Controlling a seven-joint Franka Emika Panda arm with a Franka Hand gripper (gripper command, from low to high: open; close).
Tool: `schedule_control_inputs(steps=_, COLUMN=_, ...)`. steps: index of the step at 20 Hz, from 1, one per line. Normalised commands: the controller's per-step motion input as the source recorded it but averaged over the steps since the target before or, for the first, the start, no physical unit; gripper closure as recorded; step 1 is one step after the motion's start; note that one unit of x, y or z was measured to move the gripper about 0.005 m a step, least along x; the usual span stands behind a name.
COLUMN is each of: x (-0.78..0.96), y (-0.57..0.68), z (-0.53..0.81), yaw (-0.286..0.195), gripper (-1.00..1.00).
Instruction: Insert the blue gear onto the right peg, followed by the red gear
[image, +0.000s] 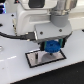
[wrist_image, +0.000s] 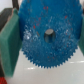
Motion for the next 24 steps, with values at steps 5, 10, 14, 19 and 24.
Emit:
schedule_control_inputs(steps=5, x=0.16, y=0.02, z=0.29, yaw=0.0, gripper=1.0)
schedule_control_inputs(steps=10, x=0.33, y=0.01, z=0.04, yaw=0.0, gripper=1.0)
schedule_control_inputs(steps=14, x=0.3, y=-0.01, z=-0.08, yaw=0.0, gripper=1.0)
schedule_control_inputs(steps=19, x=0.27, y=0.0, z=-0.02, yaw=0.0, gripper=1.0)
schedule_control_inputs(steps=24, x=0.2, y=-0.01, z=0.35, yaw=0.0, gripper=1.0)
